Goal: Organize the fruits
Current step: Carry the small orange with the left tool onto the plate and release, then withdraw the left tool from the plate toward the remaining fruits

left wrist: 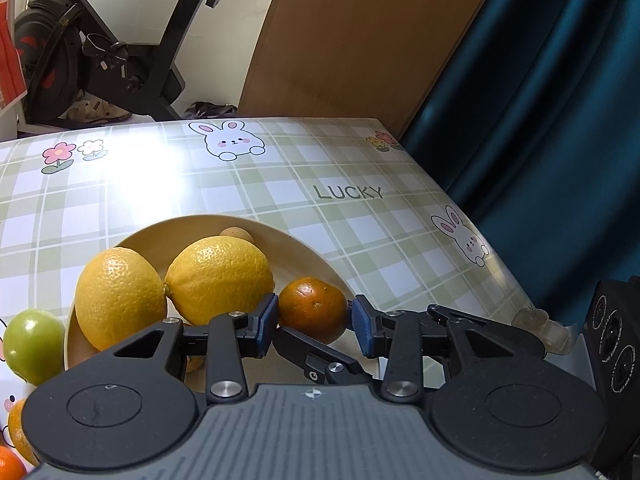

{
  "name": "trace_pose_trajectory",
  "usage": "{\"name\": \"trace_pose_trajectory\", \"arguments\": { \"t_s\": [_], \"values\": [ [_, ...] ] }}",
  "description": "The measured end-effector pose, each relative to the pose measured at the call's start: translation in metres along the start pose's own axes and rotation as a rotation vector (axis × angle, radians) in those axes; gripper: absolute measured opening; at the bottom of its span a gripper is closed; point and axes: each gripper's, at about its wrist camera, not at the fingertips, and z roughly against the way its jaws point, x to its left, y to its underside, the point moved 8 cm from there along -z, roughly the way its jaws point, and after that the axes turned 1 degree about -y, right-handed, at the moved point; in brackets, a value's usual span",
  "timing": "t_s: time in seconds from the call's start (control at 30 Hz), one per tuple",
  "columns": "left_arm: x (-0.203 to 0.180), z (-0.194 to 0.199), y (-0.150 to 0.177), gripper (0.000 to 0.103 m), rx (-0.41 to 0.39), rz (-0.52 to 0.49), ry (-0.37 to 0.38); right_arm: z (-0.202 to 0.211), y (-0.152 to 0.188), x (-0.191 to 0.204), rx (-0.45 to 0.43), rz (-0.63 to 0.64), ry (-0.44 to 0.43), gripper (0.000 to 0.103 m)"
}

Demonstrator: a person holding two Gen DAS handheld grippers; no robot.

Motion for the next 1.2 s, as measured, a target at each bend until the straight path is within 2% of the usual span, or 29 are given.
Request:
{"name": "trace_pose_trajectory", "arguments": {
  "t_s": [0.27, 0.53, 0.9, 1.2],
  "values": [
    [-0.001, -0.007, 0.001, 0.042, 0.006, 0.001, -0.02, -0.005, -0.001, -0.005, 0.017, 0.011, 0.016, 0.046],
    [-0.003, 0.006, 0.001, 0.044, -0.012, 0.008, -0.01, -0.002, -0.004, -0.001, 0.027, 0.014, 0.04, 0.049],
    [-0.004, 0.045, 0.001, 0.045, -0.073, 0.017, 0.016, 0.021, -0.013, 0.013, 0.009, 0.039, 0.027, 0.049],
    [0.006, 0.083, -0.001, 0.045, -0.128, 0.003, 0.006, 0.035, -0.016, 0.036, -0.011, 0.065, 0.004, 0.049]
  ]
}}
